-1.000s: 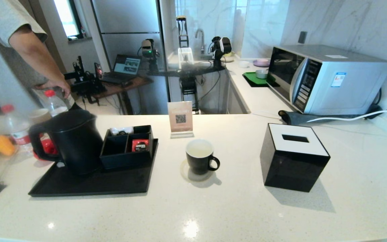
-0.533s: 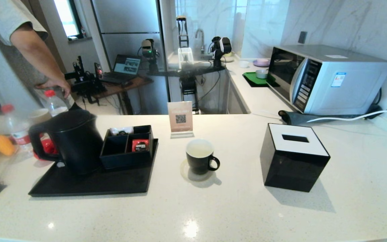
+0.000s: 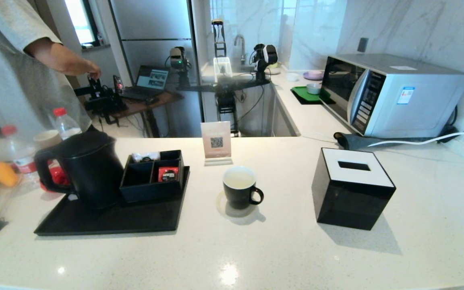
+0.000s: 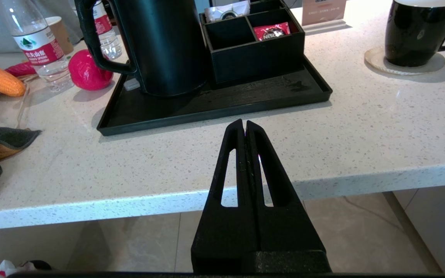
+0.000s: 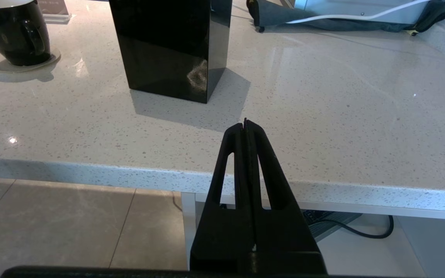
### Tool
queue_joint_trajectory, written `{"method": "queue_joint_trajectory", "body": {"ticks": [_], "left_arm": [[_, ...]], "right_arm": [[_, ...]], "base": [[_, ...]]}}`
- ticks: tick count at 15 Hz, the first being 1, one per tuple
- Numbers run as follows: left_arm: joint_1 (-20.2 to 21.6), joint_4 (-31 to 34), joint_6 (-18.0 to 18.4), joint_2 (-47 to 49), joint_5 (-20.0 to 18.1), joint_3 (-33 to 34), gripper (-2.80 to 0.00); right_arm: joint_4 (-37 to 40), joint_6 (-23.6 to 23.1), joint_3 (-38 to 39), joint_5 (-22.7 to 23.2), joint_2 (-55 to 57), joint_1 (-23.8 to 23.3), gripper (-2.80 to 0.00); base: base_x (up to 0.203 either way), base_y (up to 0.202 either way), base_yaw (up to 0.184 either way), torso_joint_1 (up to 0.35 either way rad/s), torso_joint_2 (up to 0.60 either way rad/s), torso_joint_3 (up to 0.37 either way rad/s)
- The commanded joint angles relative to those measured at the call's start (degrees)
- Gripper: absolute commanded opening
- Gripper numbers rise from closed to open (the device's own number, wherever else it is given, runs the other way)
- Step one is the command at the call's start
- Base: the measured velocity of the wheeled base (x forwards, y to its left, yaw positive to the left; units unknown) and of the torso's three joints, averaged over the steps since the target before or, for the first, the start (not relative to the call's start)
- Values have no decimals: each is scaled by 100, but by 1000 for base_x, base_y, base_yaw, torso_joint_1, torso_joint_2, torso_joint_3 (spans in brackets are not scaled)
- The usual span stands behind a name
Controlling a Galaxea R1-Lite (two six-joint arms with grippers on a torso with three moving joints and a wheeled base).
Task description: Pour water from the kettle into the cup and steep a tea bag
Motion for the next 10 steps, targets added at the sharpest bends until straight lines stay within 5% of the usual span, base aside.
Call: {"method": "queue_joint_trajectory", "body": {"ticks": [1,10], "left_arm": [[0,-3,3,0,-4,0,-280],[0,-3,3,0,-4,0,-280]], "right_arm": [[0,2,0,0,7,2,-280],[0,-7,0,0,7,2,-280]], "base": [[0,0,0,0,0,0],[0,0,0,0,0,0]]}}
